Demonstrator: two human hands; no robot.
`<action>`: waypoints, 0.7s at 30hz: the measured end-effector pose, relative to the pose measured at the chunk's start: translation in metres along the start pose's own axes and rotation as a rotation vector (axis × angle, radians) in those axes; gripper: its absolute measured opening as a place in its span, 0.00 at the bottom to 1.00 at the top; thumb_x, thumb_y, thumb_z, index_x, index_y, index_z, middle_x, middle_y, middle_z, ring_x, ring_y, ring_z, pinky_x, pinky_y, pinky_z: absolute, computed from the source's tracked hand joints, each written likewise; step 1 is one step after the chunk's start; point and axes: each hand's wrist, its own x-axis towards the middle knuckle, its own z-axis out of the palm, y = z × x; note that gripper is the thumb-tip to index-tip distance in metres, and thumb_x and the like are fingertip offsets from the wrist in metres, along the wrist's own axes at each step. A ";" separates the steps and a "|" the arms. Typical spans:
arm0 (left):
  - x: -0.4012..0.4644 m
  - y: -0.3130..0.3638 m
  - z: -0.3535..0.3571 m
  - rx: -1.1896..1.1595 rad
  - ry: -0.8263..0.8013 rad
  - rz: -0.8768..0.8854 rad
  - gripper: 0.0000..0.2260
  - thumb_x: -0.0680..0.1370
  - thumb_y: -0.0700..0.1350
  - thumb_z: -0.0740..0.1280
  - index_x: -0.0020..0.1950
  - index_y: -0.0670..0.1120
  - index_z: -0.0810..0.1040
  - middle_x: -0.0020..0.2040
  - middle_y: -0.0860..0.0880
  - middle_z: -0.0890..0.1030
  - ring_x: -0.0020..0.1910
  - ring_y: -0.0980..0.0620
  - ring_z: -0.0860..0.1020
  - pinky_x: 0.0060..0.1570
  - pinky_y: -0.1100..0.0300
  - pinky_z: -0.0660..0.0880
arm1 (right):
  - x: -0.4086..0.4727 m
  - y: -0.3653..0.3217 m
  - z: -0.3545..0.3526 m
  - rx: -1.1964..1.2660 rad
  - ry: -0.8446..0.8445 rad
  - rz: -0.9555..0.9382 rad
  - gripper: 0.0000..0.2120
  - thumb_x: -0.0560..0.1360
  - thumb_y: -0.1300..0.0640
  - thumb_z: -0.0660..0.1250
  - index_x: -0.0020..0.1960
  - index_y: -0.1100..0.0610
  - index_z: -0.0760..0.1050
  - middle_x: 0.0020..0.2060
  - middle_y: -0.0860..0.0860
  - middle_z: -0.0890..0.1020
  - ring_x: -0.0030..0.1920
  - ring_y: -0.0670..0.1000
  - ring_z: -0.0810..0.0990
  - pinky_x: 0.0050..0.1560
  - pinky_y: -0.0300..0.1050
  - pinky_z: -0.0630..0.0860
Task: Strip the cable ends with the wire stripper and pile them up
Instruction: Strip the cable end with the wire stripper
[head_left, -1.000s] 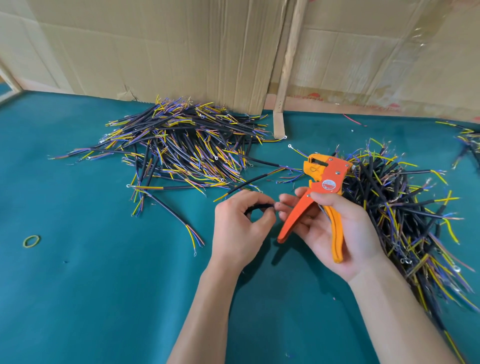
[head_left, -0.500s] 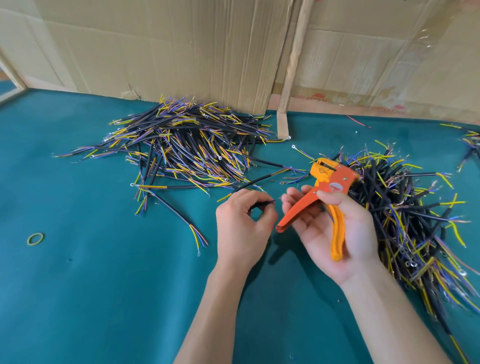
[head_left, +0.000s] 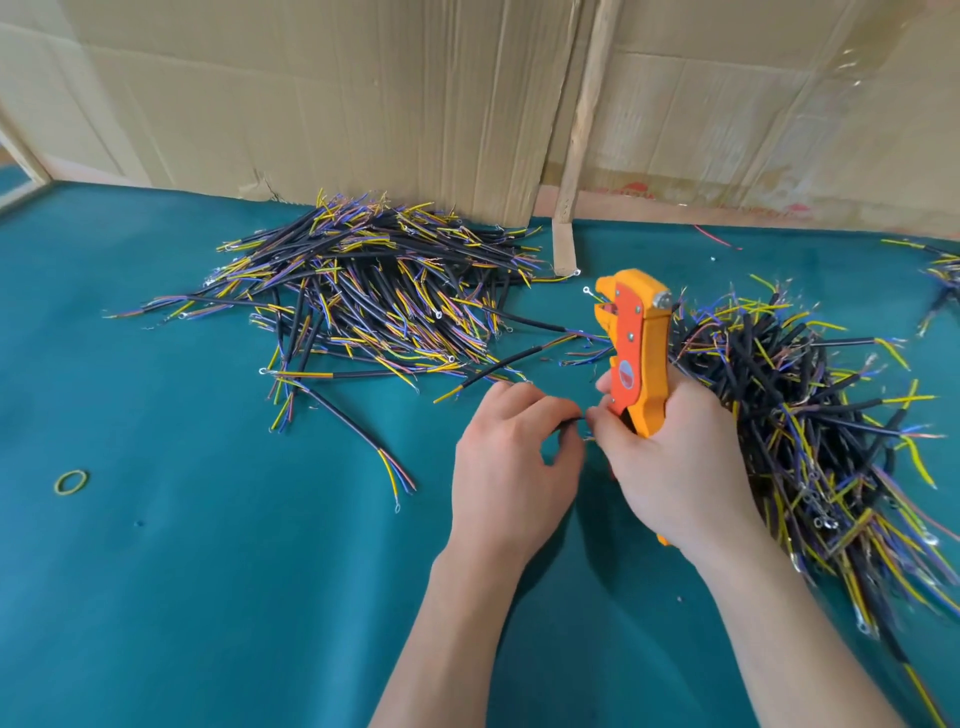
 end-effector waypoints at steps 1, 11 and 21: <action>0.000 0.001 0.000 0.000 0.003 0.006 0.03 0.72 0.37 0.72 0.42 0.43 0.85 0.37 0.50 0.79 0.40 0.46 0.76 0.38 0.52 0.75 | 0.000 0.000 -0.001 -0.013 -0.005 -0.009 0.09 0.74 0.60 0.74 0.49 0.48 0.79 0.41 0.25 0.79 0.37 0.35 0.79 0.39 0.24 0.69; 0.000 0.000 -0.002 -0.005 0.032 -0.031 0.04 0.72 0.36 0.73 0.44 0.43 0.85 0.39 0.49 0.81 0.41 0.46 0.78 0.42 0.54 0.75 | -0.001 -0.001 -0.002 0.111 -0.099 0.016 0.09 0.73 0.59 0.74 0.47 0.46 0.80 0.36 0.41 0.83 0.32 0.53 0.81 0.40 0.56 0.82; -0.001 0.000 -0.002 -0.028 0.055 -0.043 0.03 0.73 0.38 0.73 0.44 0.44 0.85 0.39 0.49 0.81 0.41 0.46 0.78 0.42 0.52 0.76 | -0.004 -0.005 0.001 0.055 -0.106 -0.011 0.11 0.73 0.61 0.73 0.50 0.46 0.79 0.40 0.37 0.83 0.38 0.45 0.80 0.39 0.34 0.74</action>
